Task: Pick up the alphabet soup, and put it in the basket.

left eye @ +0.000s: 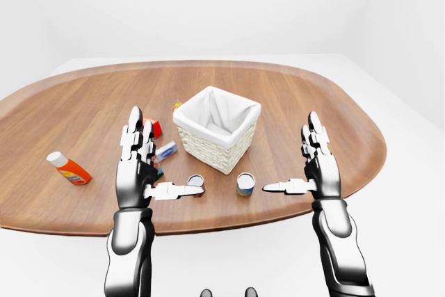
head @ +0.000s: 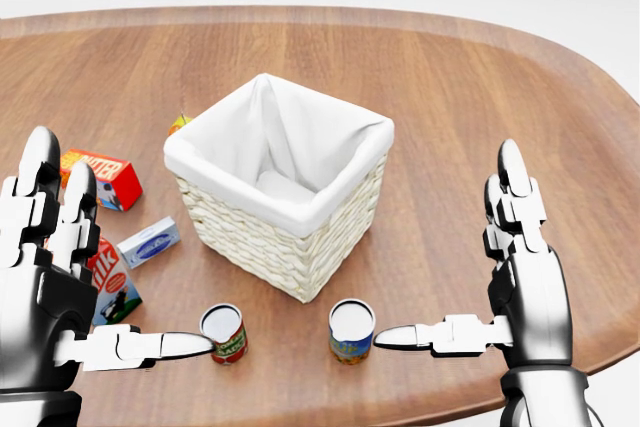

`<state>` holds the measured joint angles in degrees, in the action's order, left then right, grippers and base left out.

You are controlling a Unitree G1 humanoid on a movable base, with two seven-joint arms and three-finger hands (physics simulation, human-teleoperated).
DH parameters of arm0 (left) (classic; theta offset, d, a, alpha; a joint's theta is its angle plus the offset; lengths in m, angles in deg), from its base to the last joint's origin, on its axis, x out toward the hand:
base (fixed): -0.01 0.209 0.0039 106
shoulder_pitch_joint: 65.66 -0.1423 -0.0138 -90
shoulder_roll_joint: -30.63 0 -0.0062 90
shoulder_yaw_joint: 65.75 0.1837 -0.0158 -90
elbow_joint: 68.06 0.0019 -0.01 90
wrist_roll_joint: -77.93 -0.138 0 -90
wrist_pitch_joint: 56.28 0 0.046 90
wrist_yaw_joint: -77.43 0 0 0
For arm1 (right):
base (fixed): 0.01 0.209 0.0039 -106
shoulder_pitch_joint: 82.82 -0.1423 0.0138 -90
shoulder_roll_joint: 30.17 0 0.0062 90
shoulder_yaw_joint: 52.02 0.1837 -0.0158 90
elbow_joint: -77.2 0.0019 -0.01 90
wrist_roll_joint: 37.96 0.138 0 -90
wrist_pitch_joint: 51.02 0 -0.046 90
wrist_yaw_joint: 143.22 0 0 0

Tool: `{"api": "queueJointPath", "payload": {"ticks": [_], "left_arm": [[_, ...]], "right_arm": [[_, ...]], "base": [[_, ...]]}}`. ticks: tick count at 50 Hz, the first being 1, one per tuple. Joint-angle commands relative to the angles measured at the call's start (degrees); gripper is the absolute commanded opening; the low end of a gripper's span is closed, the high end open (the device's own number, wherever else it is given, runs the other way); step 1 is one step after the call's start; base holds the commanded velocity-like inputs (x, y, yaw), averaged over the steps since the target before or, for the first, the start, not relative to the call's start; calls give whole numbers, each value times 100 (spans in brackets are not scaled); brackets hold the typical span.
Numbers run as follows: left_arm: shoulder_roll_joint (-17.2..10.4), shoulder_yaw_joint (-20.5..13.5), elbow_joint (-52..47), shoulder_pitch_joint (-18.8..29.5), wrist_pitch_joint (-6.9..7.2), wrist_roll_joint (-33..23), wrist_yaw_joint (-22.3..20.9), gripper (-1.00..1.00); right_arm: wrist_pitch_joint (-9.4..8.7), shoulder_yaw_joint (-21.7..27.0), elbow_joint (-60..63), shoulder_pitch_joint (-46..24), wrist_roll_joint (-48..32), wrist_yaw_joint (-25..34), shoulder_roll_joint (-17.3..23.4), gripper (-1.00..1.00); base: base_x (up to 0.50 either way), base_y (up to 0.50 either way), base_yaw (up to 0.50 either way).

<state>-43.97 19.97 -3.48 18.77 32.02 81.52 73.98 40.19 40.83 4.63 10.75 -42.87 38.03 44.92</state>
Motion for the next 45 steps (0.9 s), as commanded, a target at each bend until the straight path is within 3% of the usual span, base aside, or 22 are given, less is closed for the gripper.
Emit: {"api": "queueJointPath", "payload": {"ticks": [1,34,45], "left_arm": [[2,8,-58,-16,37,-5,3,100],[0,3,20,9,-16,-4,-9,100],[5,16,-40,-14,22,-10,-3,100]], "right_arm": [[3,-6,-5,2,-14,3,0,100],[-18,-18,7,13,-33,9,-4,100],[31,-24,-66,7,-40,8,-3,100]], "base": [[18,0,0],[18,0,0],[18,0,0]]}}
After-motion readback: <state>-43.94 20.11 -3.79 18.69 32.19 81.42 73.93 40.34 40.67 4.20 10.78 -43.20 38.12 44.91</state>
